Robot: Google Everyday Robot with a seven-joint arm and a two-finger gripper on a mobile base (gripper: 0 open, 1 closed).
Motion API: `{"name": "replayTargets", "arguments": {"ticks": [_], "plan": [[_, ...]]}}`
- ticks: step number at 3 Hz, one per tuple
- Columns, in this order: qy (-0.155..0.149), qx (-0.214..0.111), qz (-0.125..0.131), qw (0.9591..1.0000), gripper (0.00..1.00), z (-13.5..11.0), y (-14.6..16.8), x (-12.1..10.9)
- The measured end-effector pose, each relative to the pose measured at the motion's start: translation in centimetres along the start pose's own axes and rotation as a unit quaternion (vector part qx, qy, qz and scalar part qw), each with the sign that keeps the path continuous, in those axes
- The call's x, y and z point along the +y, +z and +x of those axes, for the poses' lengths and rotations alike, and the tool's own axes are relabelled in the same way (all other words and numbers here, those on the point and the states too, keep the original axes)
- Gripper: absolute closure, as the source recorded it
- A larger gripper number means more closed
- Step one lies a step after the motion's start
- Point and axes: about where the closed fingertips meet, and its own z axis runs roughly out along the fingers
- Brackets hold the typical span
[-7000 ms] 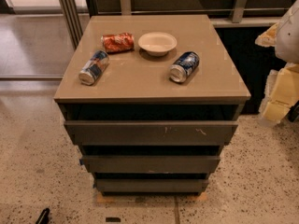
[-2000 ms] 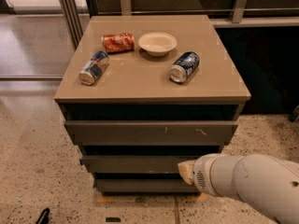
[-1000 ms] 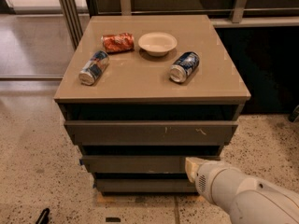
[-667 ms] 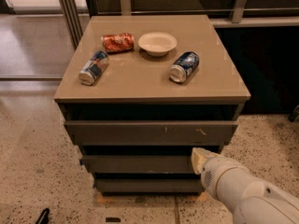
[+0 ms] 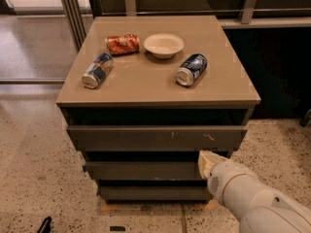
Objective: Open top drawer
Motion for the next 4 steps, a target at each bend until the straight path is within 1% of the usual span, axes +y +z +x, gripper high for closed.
{"name": "replayTargets", "arguments": {"ticks": [1, 2, 3, 4], "plan": [[-0.007, -0.023, -0.016, 0.9996, 1.00, -0.3, 1.2, 1.5], [-0.014, -0.061, -0.026, 0.9977, 1.00, -1.8, 2.7, 2.6], [-0.025, -0.102, -0.019, 0.9943, 1.00, -4.1, 4.3, 2.8], [-0.025, -0.102, -0.019, 0.9943, 1.00, -4.1, 4.3, 2.8]]}}
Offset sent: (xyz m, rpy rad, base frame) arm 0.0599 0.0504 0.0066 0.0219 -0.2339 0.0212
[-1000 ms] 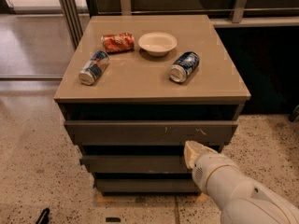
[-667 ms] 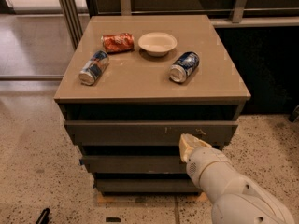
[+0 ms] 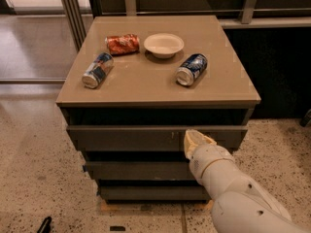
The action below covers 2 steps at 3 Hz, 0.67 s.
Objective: Open top drawer
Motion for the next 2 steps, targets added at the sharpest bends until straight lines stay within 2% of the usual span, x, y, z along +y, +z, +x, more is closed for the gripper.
{"name": "replayTargets", "arguments": {"ticks": [1, 2], "plan": [[-0.018, -0.010, 0.002, 0.9998, 1.00, 0.0, 0.7, 0.1], [-0.042, -0.031, 0.008, 0.9986, 1.00, -0.9, 3.2, 0.0]]}}
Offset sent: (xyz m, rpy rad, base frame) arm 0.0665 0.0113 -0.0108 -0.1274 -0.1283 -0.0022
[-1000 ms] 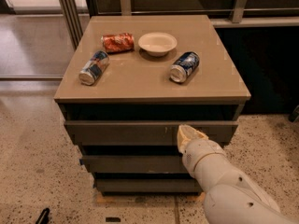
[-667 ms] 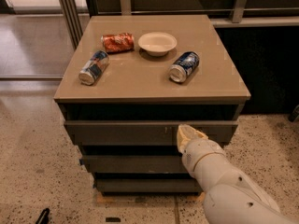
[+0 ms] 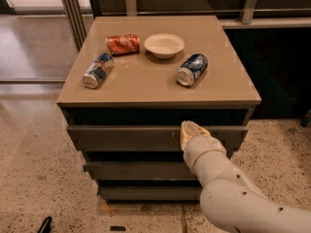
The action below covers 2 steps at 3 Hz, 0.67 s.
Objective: Open top drawer
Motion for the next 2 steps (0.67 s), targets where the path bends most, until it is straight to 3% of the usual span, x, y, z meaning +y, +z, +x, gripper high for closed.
{"name": "replayTargets", "arguments": {"ticks": [2], "plan": [[-0.030, -0.004, 0.039, 0.9988, 1.00, 0.1, 4.5, -2.0]]}}
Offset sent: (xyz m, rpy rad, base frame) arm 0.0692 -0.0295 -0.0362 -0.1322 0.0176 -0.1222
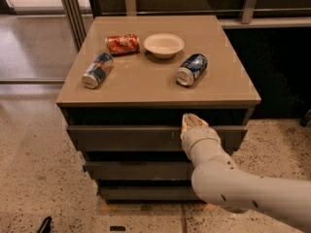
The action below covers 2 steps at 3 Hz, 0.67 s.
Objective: Open top drawer
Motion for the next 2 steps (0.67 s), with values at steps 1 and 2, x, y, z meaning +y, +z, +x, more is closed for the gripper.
{"name": "replayTargets", "arguments": {"ticks": [1, 2], "plan": [[-0.013, 0.016, 0.028, 0.9994, 1.00, 0.8, 1.3, -1.8], [-0.025, 0.040, 0.061, 0.9970, 1.00, 1.7, 2.2, -4.0]]}}
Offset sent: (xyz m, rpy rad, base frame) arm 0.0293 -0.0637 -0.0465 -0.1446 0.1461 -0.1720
